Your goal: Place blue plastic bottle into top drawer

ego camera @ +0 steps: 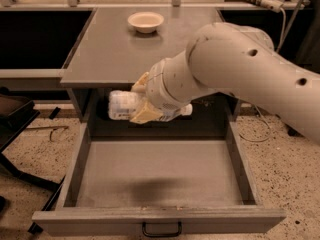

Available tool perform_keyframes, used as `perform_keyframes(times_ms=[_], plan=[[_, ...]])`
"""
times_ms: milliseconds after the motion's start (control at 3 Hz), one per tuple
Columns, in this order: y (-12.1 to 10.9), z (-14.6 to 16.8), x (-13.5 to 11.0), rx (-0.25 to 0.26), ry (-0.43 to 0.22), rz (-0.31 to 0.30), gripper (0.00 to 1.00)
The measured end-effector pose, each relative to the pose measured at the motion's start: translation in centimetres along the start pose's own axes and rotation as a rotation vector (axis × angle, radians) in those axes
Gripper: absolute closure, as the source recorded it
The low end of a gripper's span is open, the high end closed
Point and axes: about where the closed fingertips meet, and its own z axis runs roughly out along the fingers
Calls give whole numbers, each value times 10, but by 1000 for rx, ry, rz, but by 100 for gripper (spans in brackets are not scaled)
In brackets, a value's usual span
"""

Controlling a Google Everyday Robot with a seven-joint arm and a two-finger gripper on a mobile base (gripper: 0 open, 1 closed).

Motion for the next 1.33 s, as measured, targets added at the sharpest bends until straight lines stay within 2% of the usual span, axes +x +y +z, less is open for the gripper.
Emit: perform_keyframes(times_ms=[333, 667, 1000, 1333], plan=[[0, 0, 0, 0, 0, -1, 100], [9, 23, 19, 13, -32, 38, 100], [27, 72, 49, 26, -129, 94, 100], [67, 130, 79, 21, -152, 102, 100]])
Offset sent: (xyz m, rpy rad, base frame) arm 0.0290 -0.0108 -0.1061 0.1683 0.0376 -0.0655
